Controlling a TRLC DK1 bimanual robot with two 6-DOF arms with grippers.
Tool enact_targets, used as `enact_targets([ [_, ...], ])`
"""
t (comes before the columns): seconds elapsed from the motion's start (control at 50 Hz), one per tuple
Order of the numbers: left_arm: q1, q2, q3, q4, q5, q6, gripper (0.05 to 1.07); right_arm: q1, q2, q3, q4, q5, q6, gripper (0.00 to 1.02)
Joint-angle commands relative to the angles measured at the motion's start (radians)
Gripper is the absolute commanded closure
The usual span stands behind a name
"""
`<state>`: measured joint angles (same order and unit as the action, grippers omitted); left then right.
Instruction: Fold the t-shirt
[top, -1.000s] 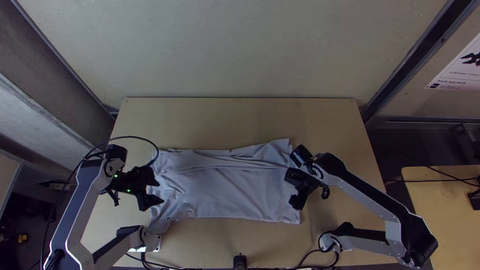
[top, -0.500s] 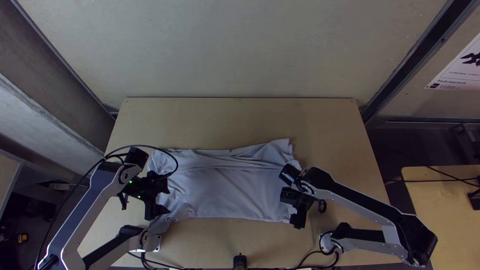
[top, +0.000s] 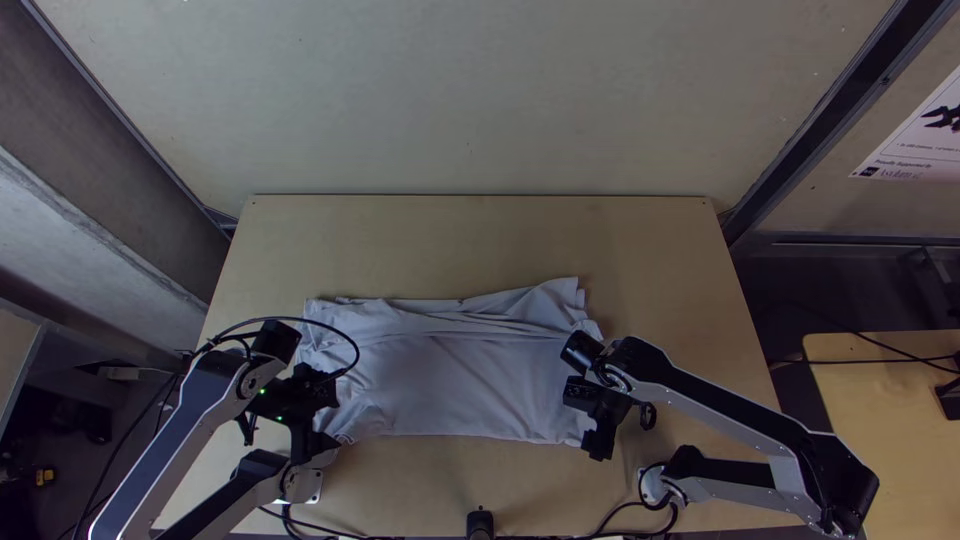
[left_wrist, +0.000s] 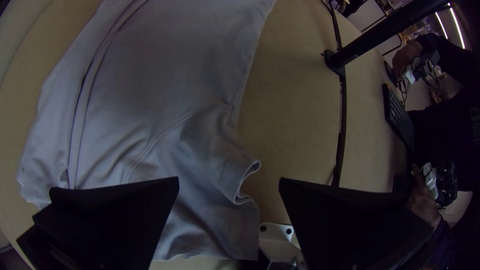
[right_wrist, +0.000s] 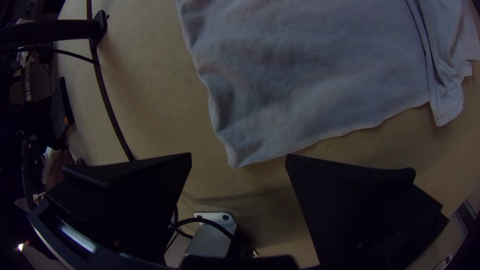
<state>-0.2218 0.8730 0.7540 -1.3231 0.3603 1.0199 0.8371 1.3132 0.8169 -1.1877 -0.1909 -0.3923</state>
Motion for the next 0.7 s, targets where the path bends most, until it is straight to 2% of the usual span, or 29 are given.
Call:
enact_targets([
  [0.0, -0.044, -0.031, -0.030, -0.024, -0.003, -0.038, 0.11, 0.013, -0.012, -0.021, -0.015, 0.007, 0.020, 0.16],
  [0.18, -0.062, -0.035, -0.041, -0.025, -0.006, -0.061, 0.11, 0.020, 0.012, -0.039, -0.003, 0.007, 0.026, 0.16],
  [0.36, -0.140, 0.015, -0.048, -0.008, -0.049, -0.118, 0.11, 0.023, 0.024, -0.055, 0.013, 0.008, 0.035, 0.16],
  [0.6, -0.145, 0.038, -0.074, 0.048, -0.066, -0.133, 0.11, 0.028, 0.087, -0.041, 0.054, 0.008, 0.036, 0.16],
  [0.68, -0.148, 0.040, -0.076, 0.062, -0.067, -0.142, 0.11, 0.043, 0.116, -0.033, 0.057, 0.008, 0.056, 0.16],
])
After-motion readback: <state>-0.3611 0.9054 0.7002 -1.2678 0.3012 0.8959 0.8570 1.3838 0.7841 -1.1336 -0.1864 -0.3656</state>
